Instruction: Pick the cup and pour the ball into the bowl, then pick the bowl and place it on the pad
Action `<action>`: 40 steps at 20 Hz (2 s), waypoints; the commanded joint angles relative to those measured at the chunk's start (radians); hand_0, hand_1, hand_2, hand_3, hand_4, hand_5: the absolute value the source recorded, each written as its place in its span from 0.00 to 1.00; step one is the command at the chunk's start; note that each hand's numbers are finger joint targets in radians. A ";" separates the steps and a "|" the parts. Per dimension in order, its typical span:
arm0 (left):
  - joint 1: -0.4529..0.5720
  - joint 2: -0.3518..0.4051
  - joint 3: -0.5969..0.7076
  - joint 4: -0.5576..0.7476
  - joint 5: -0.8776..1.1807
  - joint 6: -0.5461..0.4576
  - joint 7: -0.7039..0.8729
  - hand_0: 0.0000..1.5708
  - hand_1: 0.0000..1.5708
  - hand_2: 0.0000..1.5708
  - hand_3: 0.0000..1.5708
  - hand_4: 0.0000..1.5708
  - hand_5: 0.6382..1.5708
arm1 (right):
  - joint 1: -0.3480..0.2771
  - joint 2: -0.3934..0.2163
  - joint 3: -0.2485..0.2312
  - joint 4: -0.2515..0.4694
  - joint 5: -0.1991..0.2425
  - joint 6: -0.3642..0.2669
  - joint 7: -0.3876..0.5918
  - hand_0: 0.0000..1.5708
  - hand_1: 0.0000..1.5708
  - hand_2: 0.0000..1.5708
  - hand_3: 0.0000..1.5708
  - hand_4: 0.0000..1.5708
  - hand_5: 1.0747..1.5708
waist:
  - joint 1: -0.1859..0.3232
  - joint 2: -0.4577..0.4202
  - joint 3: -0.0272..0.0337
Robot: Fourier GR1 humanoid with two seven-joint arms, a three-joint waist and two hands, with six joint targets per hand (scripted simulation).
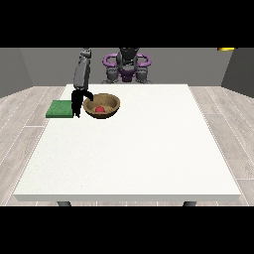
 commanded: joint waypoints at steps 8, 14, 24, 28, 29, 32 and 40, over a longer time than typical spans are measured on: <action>0.029 0.034 0.014 -0.051 0.062 -0.003 0.051 0.00 0.00 0.00 0.00 0.65 0.97 | -0.129 0.010 -0.006 0.113 -0.003 -0.083 0.011 0.00 0.00 0.00 0.00 0.30 0.95 | 0.025 0.016 0.0201; 0.015 0.068 0.054 -0.054 0.099 -0.037 0.022 0.00 0.00 0.00 0.00 0.65 0.96 | 0.031 -0.021 0.001 0.175 0.063 -0.206 0.029 1.00 1.00 1.00 0.50 0.54 0.83 | 0.047 0.106 0.0195; 0.022 0.090 0.068 -0.001 0.123 -0.061 0.039 0.00 0.00 0.00 0.00 0.74 0.96 | 0.056 -0.131 0.056 0.079 0.131 -0.356 0.139 1.00 1.00 1.00 0.79 0.64 0.95 | 0.036 0.034 0.0137; 0.051 0.098 0.084 0.058 0.114 -0.059 0.034 0.00 0.00 0.00 0.00 0.76 0.95 | 0.032 -0.235 0.086 0.025 0.148 -0.364 0.291 1.00 1.00 1.00 0.71 0.65 0.95 | -0.009 -0.037 0.0117; 0.070 0.107 0.077 0.060 0.110 -0.092 0.020 0.00 0.00 0.00 0.00 0.76 0.95 | 0.005 -0.243 0.084 0.018 0.134 -0.364 0.335 1.00 1.00 1.00 0.68 0.65 0.97 | 0.005 -0.036 0.0128; 0.113 0.111 0.106 0.112 0.093 -0.098 -0.044 0.00 0.00 0.00 0.00 0.76 0.97 | -0.021 -0.287 0.119 -0.025 0.141 -0.325 0.444 1.00 1.00 1.00 0.62 0.67 0.97 | -0.041 -0.042 0.0140; 0.204 0.155 0.143 0.227 0.061 -0.115 -0.133 0.00 0.00 0.00 0.00 0.76 0.97 | -0.101 -0.439 0.123 -0.086 0.141 -0.220 0.649 1.00 1.00 1.00 0.43 0.69 0.99 | -0.132 -0.110 0.0182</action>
